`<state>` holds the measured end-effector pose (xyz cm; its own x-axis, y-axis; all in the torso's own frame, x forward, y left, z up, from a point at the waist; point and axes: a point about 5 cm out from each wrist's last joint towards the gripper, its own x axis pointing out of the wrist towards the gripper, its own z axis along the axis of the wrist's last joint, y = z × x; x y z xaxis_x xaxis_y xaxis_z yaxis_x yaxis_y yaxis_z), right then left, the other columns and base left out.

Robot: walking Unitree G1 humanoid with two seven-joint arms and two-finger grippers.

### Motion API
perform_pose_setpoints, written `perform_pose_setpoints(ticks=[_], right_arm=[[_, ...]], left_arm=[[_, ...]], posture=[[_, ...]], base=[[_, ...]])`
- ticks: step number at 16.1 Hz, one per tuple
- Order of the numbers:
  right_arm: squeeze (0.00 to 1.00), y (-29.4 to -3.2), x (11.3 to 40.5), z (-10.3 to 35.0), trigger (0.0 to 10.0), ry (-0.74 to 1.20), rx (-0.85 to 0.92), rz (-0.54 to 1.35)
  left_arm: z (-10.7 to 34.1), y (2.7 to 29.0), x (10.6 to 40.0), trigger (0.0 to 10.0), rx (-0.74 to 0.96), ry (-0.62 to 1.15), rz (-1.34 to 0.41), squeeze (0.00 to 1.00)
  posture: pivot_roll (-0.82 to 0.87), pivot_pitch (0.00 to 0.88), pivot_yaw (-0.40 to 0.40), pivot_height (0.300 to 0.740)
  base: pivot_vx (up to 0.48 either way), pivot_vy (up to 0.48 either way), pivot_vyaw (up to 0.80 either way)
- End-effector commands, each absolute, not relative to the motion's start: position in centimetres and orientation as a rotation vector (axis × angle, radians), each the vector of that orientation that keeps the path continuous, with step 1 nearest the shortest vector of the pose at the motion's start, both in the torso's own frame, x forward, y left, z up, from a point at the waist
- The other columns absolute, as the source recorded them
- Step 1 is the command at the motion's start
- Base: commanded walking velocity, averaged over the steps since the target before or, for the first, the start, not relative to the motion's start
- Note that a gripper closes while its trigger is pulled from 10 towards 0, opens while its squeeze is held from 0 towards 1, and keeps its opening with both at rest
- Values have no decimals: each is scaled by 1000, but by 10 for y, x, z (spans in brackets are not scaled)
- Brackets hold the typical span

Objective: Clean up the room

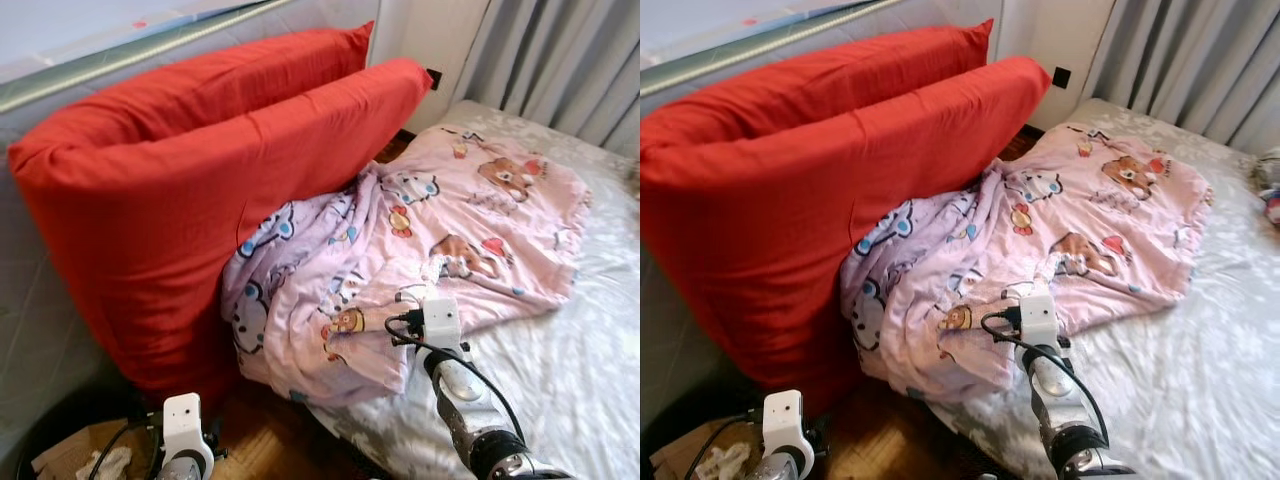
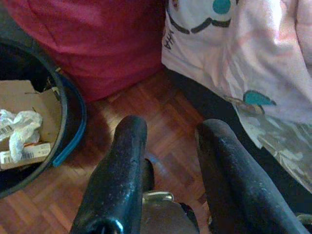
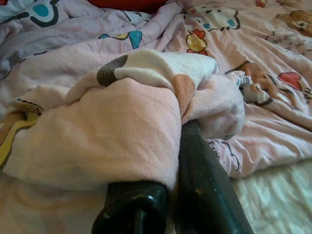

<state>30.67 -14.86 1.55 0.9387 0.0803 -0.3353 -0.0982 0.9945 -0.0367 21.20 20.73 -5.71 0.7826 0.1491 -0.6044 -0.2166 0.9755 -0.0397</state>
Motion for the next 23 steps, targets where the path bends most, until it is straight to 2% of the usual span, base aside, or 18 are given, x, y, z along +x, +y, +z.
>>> perform_pose_setpoints(ticks=[1, 16, 19, 23], right_arm=[[0, -150, 307, 17, 10000, 326, -61, 90], [0, -173, 306, 16, 10000, 350, -111, -73], [0, -166, 305, 12, 10000, 383, -101, -21], [0, -154, 294, -4, 10000, 506, -172, 123]], left_arm=[[-61, 208, 206, 10000, -117, 658, 207, 0], [-60, 207, 207, 10000, -103, 655, 190, 0], [-60, 206, 207, 10000, -92, 656, 180, 0], [-61, 205, 206, 10000, -84, 666, 175, 0]], posture=[[-60, 75, -88, 740], [-60, 86, -87, 740], [-62, 88, -88, 740], [-66, 91, -88, 740]], base=[[-292, 0, 0], [-301, 0, 0], [-291, 0, 0], [0, 0, 0]])
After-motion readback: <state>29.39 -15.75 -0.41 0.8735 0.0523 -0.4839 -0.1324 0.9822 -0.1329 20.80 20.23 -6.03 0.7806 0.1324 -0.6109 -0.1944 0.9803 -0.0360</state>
